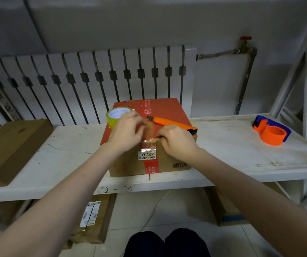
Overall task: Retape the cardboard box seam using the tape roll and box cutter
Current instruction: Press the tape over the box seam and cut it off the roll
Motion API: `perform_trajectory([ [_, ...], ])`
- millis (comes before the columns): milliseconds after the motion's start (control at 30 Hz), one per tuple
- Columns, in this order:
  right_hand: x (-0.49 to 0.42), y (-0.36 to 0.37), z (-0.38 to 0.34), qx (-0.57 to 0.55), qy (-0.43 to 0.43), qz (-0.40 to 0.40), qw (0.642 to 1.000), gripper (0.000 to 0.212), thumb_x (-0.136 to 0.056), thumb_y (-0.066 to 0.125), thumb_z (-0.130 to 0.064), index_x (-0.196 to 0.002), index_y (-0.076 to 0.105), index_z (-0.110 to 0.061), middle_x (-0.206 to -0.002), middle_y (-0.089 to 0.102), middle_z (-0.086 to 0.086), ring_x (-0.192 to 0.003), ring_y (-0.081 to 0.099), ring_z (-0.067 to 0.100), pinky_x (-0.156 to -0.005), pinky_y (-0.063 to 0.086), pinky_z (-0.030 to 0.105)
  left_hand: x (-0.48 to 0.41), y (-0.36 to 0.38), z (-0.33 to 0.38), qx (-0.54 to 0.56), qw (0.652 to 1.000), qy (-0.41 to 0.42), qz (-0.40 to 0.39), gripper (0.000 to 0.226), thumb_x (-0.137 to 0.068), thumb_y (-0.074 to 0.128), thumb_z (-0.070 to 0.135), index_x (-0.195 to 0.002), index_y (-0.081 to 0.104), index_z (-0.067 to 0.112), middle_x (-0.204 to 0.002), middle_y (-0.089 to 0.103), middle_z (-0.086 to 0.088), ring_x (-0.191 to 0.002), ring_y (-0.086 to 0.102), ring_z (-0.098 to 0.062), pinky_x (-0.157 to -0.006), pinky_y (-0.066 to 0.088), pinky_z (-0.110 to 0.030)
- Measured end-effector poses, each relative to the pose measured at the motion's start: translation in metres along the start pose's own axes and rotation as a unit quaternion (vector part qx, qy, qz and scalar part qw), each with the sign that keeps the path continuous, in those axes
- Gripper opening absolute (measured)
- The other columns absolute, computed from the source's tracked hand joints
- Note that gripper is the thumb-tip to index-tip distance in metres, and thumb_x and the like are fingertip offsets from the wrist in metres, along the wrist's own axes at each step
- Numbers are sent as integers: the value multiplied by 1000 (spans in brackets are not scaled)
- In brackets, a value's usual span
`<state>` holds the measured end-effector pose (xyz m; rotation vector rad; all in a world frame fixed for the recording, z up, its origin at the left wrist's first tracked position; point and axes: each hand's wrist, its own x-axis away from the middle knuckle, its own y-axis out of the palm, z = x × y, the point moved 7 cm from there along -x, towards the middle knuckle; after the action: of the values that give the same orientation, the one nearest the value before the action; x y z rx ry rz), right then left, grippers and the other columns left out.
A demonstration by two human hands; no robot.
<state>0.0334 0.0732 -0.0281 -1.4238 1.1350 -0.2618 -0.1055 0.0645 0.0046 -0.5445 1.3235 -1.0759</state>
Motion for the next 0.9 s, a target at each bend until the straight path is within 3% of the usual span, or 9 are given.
perform_trajectory([
  [100, -7, -1, -8, 23, 2, -23, 999, 24, -87, 49, -28, -90, 68, -14, -89, 66, 2, -81, 61, 22, -63, 53, 37, 8, 19, 2, 11, 991, 15, -136, 25, -85, 58, 32, -102, 70, 17, -102, 67, -4, -99, 59, -23, -85, 50, -40],
  [367, -18, -6, -17, 81, 18, -44, 996, 35, -81, 53, -49, -73, 66, -17, -65, 61, -1, -62, 57, 19, -53, 48, 29, 11, 18, -12, 17, 989, -9, -147, 34, -84, 62, 33, -115, 67, 19, -120, 68, 1, -113, 60, -17, -96, 48, -37],
  [633, -21, -4, -15, 107, -1, -48, 993, 39, -78, 57, -56, -75, 62, -18, -73, 62, -2, -67, 58, 19, -54, 40, 27, 8, 14, -3, -94, 982, 62, -150, 35, -81, 56, 42, -110, 70, 27, -117, 68, 9, -113, 60, -17, -98, 35, -37],
  [733, -18, -2, -14, 107, -10, -42, 993, 36, -78, 58, -54, -78, 61, -19, -79, 62, -2, -71, 58, 20, -55, 37, 27, 8, 15, -1, -106, 980, 69, -155, 40, -73, 56, 45, -104, 71, 26, -113, 70, 8, -108, 61, -18, -96, 36, -37],
  [900, -18, -1, -15, 112, -20, -28, 993, 35, -77, 59, -52, -83, 61, -18, -86, 63, -1, -77, 59, 21, -58, 39, 28, 13, 15, -3, -90, 983, 60, -146, 41, -74, 61, 38, -112, 69, 27, -122, 66, 10, -116, 57, -16, -97, 35, -38],
])
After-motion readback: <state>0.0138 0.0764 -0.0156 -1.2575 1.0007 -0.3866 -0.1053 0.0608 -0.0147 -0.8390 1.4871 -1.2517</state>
